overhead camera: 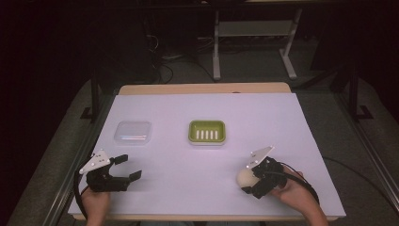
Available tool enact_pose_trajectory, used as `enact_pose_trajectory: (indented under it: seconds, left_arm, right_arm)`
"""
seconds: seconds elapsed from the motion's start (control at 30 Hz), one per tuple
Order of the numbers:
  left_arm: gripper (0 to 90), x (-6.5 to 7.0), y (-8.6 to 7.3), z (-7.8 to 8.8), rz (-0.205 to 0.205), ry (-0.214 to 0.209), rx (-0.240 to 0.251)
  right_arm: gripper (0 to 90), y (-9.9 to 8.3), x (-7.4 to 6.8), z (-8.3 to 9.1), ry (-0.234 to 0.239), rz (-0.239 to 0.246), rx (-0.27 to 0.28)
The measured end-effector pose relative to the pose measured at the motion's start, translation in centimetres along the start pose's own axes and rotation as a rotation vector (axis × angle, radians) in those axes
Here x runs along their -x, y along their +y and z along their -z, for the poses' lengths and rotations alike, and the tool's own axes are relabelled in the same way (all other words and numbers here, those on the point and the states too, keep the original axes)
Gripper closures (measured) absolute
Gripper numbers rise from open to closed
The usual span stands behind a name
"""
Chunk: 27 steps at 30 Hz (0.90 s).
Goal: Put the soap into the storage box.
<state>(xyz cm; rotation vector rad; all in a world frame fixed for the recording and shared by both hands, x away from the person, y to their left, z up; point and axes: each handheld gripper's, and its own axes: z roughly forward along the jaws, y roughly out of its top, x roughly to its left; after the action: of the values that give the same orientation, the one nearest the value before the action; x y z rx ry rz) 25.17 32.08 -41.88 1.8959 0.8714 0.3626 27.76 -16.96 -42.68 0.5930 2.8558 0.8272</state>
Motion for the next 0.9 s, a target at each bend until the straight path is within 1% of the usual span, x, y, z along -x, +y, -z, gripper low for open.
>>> enact_pose_trajectory:
  seconds: [0.03,0.1,0.17,0.27,0.37,0.4,0.6,0.9]
  left_arm:
    - [13.2,0.0,0.0,0.0,0.0,0.0,0.0]
    - [13.2,-0.01,0.0,0.03,0.0,0.0,0.001]
    - [13.2,-0.02,0.01,0.05,-0.001,0.0,0.0]
    - [13.2,-0.03,0.0,0.04,-0.001,0.0,0.0]
    - [13.2,-0.03,0.0,0.05,0.0,0.001,0.0]
    - [13.2,-0.03,0.0,0.06,0.0,0.001,0.0]
    - [13.2,-0.11,-0.03,0.07,0.006,0.0,0.009]
    - [13.2,-0.05,-0.01,0.06,0.006,0.0,0.005]
  right_arm:
    - [14.8,-0.04,0.07,-0.07,-0.005,0.008,-0.001]
    - [15.0,-0.1,0.03,-0.16,0.003,0.0,-0.006]
    - [15.0,-0.14,0.05,-0.22,-0.004,0.003,-0.012]
    - [16.2,-0.1,0.05,-0.29,-0.001,0.006,-0.016]
    - [17.7,-0.01,-0.02,-0.37,-0.003,0.016,-0.024]
    - [18.1,0.03,0.0,-0.41,-0.005,0.026,-0.028]
    - [19.4,0.09,-0.17,-0.55,-0.001,0.026,-0.031]
    - [21.2,0.08,-0.15,-0.51,-0.005,0.029,-0.036]
